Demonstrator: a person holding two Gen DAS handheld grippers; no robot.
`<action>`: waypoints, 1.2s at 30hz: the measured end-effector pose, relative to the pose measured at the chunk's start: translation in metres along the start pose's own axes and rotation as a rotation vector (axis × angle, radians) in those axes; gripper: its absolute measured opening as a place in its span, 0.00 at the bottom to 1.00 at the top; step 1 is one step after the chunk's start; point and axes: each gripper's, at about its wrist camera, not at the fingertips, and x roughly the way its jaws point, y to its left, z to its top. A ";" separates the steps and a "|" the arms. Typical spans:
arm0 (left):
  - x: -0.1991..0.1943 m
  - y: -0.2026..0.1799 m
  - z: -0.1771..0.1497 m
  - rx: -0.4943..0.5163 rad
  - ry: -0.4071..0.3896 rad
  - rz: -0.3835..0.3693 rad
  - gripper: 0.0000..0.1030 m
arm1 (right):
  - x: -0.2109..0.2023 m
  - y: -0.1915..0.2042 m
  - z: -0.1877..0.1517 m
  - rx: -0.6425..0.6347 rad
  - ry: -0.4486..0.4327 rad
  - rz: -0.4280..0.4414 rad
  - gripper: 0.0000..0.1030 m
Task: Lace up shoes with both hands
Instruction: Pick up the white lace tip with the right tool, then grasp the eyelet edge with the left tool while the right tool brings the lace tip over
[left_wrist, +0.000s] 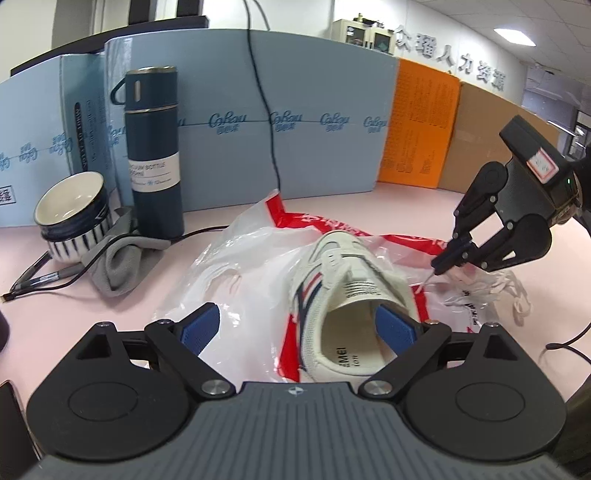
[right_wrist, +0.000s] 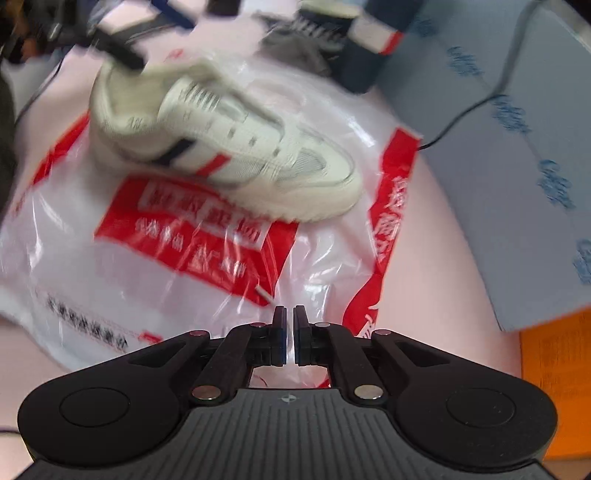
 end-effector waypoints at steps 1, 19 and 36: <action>-0.001 -0.002 0.000 0.007 -0.005 -0.020 0.88 | -0.006 0.002 0.002 0.035 -0.024 -0.017 0.04; 0.037 -0.066 0.034 -0.065 0.133 -0.204 0.88 | -0.003 0.011 -0.002 0.008 0.034 -0.101 0.19; -0.047 -0.088 -0.005 -0.218 0.021 0.088 0.89 | 0.027 -0.021 -0.003 -0.068 -0.031 0.159 0.02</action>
